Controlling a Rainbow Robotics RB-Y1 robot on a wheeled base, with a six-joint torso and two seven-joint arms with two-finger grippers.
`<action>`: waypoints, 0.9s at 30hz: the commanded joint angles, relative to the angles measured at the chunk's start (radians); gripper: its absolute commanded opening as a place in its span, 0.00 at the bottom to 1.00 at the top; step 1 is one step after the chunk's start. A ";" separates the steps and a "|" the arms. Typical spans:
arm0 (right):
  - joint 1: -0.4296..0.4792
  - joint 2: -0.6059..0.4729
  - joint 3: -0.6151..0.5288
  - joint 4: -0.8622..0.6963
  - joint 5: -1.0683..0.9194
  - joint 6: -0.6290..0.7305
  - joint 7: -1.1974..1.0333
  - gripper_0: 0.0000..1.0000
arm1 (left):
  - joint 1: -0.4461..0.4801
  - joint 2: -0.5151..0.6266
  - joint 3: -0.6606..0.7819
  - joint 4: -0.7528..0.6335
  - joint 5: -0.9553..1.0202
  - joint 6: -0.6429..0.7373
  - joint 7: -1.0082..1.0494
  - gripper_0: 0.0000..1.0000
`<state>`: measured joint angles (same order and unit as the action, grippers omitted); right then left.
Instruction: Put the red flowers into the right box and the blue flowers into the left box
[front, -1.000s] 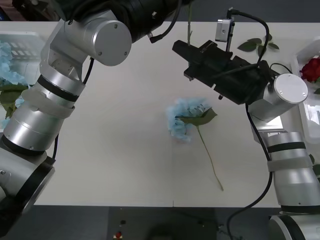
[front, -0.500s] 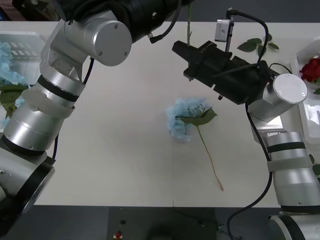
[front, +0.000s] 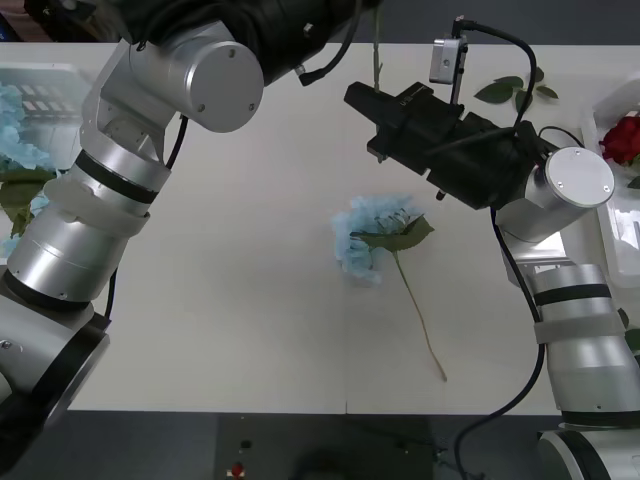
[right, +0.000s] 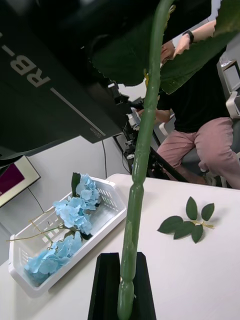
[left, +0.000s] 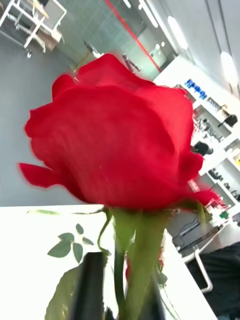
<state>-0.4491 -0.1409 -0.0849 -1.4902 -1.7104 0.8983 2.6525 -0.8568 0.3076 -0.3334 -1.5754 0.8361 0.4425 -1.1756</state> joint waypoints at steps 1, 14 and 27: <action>-0.029 -0.005 0.002 -0.019 0.003 -0.002 -0.035 0.00 | -0.024 0.001 -0.006 -0.008 -0.009 -0.073 0.040 1.00; -0.029 -0.017 0.001 -0.019 0.005 -0.016 -0.048 0.00 | -0.024 0.018 -0.007 -0.011 -0.003 -0.073 0.053 1.00; -0.026 -0.339 -0.001 -0.018 0.204 0.022 -0.444 0.00 | 0.074 0.352 -0.033 -0.296 0.202 0.197 0.074 1.00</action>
<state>-0.4491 -0.3804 -0.0832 -1.4897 -1.5188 0.8959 2.3126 -0.8430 0.5775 -0.4041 -1.7273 0.9895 0.5781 -1.1379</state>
